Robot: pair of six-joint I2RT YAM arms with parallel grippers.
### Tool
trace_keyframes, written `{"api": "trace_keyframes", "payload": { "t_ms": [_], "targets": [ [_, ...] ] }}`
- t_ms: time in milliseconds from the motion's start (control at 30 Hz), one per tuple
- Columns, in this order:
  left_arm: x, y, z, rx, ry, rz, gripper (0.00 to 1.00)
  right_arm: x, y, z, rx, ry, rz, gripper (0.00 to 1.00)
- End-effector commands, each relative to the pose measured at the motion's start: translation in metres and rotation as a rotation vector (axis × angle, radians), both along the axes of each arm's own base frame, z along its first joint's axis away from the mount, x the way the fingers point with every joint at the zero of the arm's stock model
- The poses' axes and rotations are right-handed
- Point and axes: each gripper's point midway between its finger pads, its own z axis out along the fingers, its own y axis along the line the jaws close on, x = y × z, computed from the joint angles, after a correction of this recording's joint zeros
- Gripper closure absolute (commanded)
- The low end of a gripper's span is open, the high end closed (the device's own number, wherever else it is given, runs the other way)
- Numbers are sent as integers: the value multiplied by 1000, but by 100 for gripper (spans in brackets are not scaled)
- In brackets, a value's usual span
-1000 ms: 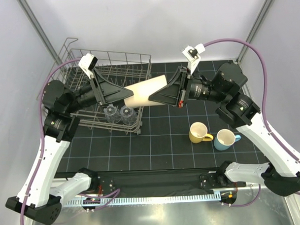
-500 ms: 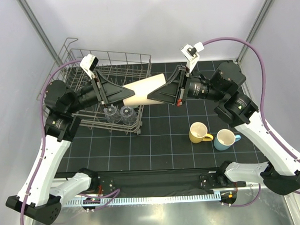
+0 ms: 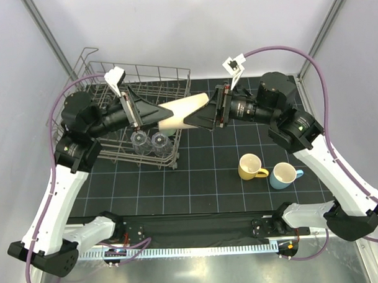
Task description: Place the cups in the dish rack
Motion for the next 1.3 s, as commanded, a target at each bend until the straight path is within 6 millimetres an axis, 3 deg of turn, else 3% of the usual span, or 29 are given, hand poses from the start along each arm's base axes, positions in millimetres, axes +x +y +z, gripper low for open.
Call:
{"api": "trace_keyframes", "payload": {
  "t_ms": [0, 33, 133, 167, 233, 267, 300, 333, 367, 400, 467, 767, 867, 1267],
  "targets": [
    [21, 14, -17, 149, 5, 141, 100, 18, -20, -24, -131, 18, -138, 22],
    [30, 23, -35, 224, 52, 211, 100, 22, -26, -29, -154, 26, -172, 22],
    [49, 44, -46, 317, 96, 342, 100, 36, -45, -52, -253, 55, -287, 22],
    [58, 61, -62, 394, 148, 444, 100, 38, -52, -55, -271, 54, -314, 22],
    [68, 83, -68, 466, 201, 564, 100, 42, -66, -68, -333, 55, -369, 22],
    [70, 106, -89, 564, 283, 673, 100, 42, -72, -71, -349, 55, -388, 22],
    [70, 117, -95, 607, 320, 719, 100, 43, -77, -78, -372, 64, -402, 22],
    [72, 129, -87, 623, 321, 775, 100, 43, -81, -79, -384, 55, -416, 22],
    [79, 140, -102, 696, 378, 822, 100, 42, -86, -82, -389, 60, -426, 22],
    [72, 154, -113, 772, 438, 861, 100, 43, -89, -85, -395, 64, -435, 22],
    [73, 175, -124, 872, 506, 931, 100, 41, -93, -87, -399, 61, -441, 22],
    [98, 225, -139, 906, 619, 1148, 100, 44, -108, -90, -425, 58, -475, 22],
    [107, 234, -152, 923, 687, 1169, 100, 45, -114, -92, -436, 52, -489, 22],
    [133, 240, -200, 982, 887, 1180, 100, 39, -146, -98, -489, 22, -571, 21]
  ]
}}
